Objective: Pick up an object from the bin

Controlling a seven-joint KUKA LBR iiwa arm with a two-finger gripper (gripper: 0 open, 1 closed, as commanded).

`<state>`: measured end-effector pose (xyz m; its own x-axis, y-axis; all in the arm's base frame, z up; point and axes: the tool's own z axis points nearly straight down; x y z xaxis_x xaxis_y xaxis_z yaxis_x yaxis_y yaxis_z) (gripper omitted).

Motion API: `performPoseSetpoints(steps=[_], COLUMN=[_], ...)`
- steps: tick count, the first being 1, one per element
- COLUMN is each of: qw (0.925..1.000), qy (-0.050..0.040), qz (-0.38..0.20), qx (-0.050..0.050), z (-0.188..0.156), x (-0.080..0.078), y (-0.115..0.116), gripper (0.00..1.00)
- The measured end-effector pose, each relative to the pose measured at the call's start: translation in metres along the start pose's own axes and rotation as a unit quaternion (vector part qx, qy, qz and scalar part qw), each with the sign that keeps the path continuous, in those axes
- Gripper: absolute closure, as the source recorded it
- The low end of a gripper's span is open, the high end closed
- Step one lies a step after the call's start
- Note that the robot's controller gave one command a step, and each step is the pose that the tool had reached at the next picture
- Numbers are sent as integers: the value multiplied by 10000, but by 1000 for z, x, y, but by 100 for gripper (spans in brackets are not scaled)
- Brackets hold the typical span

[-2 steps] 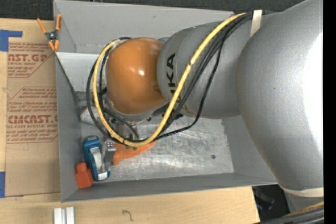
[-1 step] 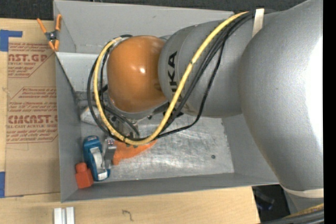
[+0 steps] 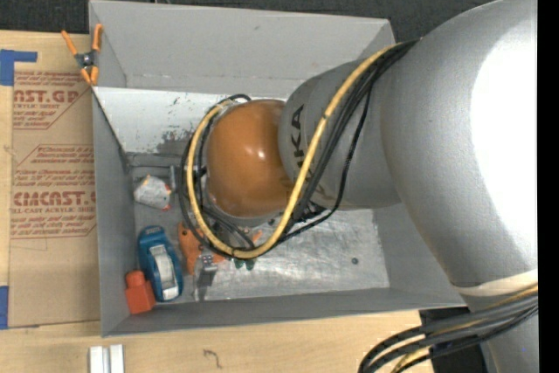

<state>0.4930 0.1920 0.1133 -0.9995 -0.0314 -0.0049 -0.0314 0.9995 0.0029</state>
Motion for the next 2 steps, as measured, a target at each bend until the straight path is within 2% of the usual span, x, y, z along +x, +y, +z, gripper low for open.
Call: performPoseSetpoints(steps=[1, 2], qw=[9560, 9561], qy=[-89, -88], qz=[-2931, -2930], qx=[-33, -34], z=[36, 36], x=[-15, -15], y=[-34, -34], gripper=[100, 100])
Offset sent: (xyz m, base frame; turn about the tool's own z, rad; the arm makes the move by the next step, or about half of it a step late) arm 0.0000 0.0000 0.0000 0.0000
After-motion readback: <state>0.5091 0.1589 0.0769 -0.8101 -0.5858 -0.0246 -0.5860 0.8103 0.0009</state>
